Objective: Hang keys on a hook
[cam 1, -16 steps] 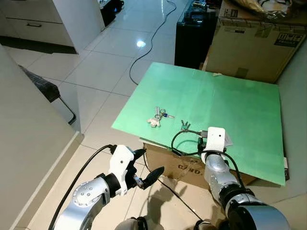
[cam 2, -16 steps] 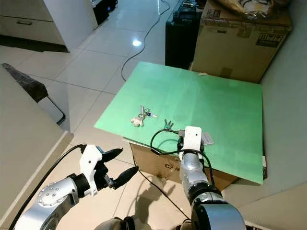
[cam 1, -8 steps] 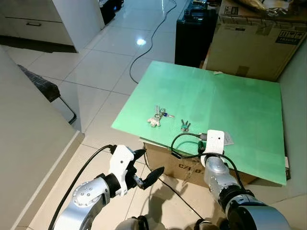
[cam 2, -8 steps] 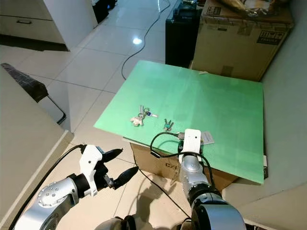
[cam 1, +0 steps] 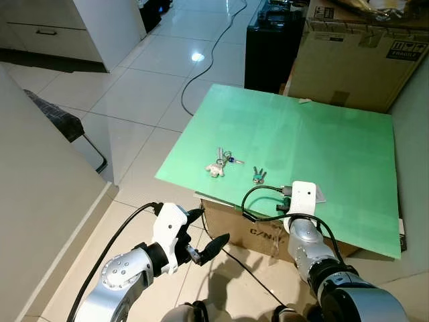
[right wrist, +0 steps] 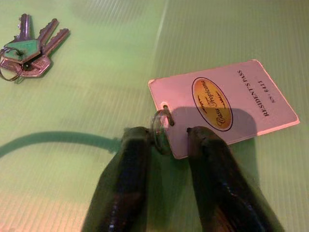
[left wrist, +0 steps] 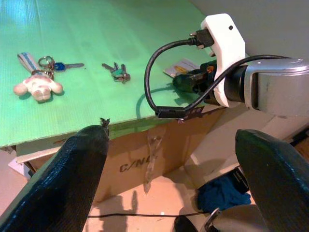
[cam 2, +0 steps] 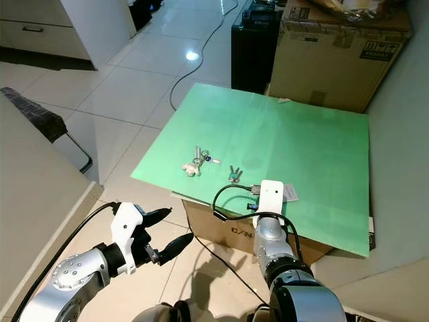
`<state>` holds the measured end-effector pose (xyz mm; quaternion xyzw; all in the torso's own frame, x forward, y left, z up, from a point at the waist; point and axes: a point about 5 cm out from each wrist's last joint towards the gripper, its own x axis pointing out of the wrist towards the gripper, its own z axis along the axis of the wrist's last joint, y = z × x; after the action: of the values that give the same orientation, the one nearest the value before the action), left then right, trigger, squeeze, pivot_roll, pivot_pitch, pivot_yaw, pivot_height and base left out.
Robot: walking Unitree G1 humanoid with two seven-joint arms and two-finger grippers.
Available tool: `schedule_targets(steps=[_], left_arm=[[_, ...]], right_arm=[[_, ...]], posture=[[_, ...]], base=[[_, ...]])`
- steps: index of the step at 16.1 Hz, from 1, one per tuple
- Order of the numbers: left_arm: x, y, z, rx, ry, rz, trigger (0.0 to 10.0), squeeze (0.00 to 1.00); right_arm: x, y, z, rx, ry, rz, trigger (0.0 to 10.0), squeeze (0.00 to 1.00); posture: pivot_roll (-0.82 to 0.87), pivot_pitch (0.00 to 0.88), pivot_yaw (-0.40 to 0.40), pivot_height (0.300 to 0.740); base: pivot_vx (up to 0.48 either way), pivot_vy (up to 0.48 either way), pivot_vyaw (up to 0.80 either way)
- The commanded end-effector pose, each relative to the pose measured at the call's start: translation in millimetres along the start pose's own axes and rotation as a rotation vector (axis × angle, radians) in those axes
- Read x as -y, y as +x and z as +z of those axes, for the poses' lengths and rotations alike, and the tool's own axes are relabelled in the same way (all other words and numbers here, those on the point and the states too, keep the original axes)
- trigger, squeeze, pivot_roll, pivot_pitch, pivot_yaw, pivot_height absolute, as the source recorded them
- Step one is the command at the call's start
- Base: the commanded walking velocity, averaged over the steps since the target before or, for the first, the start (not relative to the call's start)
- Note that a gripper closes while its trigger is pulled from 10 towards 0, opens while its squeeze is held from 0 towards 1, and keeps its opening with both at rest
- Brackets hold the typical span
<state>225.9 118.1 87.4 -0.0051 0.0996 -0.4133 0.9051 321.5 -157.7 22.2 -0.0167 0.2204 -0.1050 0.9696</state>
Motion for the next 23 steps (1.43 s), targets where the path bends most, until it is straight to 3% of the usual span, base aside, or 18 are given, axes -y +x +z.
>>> schedule_targets(steps=[1, 12, 16, 17, 20, 23], left_arm=[[-1.4, -3.4, 2, 0.001, 0.003, 0.002, 10.0, 0.00], [-1.7, 1.6, 1, 0.004, -0.009, 0.003, 10.0, 0.00], [-9.4, 16.9, 8, 0.050, -0.021, 0.028, 10.0, 0.00], [-16.3, 21.3, 12, 0.075, -0.039, 0.056, 10.0, 0.00], [-25.8, 27.5, 17, 0.111, -0.071, 0.101, 10.0, 0.00], [-45.6, 31.3, 28, 0.160, -0.078, 0.254, 10.0, 0.00]], right_arm=[[-1.3, -2.4, -9, -0.032, -0.009, 0.008, 0.0, 0.00], [-6.9, -0.6, 1, 0.001, 0.003, 0.052, 0.0, 0.00], [-23.4, -0.9, 35, 0.197, -0.057, 0.133, 0.0, 0.00], [-21.5, -2.5, 46, 0.281, -0.081, 0.145, 0.0, 0.00], [-14.9, -6.9, 59, 0.385, -0.083, 0.152, 0.0, 0.00], [-10.3, -31.9, 82, 0.567, -0.111, 0.202, 0.0, 0.00]], posture=[[0.09, 0.210, 0.143, 0.740], [0.08, 0.193, 0.135, 0.740], [0.05, 0.125, 0.109, 0.740], [0.03, 0.088, 0.096, 0.740], [0.01, 0.037, 0.076, 0.740], [-0.03, 0.000, 0.068, 0.740]], base=[[0.000, 0.000, 0.00], [0.000, 0.000, 0.00], [0.000, 0.000, 0.00], [0.000, 0.000, 0.00], [0.000, 0.000, 0.00], [0.000, 0.000, 0.00]])
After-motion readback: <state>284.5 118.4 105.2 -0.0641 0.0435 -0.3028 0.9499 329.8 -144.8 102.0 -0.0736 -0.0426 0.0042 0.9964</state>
